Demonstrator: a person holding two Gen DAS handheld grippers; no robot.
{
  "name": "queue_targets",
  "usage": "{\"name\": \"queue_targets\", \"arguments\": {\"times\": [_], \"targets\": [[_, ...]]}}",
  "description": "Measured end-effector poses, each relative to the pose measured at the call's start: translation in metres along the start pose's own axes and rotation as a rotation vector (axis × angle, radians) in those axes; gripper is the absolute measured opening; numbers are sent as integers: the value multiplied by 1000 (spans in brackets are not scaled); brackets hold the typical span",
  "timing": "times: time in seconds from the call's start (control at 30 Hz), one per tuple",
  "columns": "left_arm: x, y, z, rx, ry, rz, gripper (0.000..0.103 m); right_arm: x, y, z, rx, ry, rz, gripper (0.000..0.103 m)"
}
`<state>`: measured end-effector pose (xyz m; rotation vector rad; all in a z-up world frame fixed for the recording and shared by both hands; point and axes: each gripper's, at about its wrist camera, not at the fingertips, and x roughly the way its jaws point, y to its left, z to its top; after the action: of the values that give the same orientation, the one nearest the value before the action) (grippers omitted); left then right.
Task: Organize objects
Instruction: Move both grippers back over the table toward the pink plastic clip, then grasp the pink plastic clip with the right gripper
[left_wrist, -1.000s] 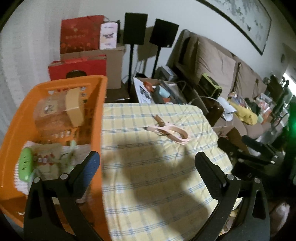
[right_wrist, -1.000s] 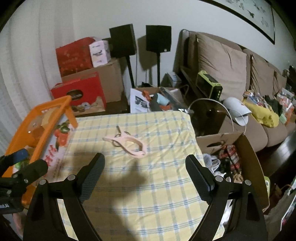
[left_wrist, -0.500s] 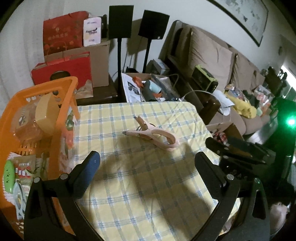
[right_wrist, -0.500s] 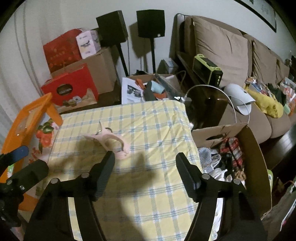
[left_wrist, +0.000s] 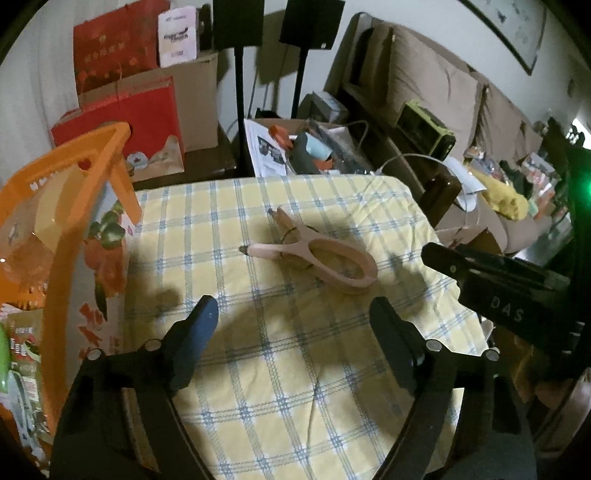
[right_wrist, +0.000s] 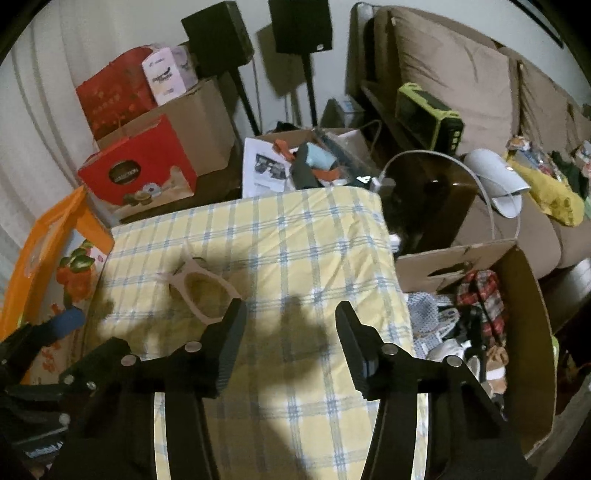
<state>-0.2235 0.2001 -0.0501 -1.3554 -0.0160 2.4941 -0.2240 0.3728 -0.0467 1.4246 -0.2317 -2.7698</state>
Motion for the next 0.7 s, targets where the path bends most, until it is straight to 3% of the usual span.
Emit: {"name": "queue_targets", "arguments": {"times": [0.17,0.53,0.7], "targets": [[18,10,2,-52,47,-29,72,19,9,8,-40,37,10,39],[42,25,0,-127,88,-48,71,50,31,23,-68,108,119,31],[48,29,0,-147,99,-58,71,64,38,16,-92,162,102,23]]}}
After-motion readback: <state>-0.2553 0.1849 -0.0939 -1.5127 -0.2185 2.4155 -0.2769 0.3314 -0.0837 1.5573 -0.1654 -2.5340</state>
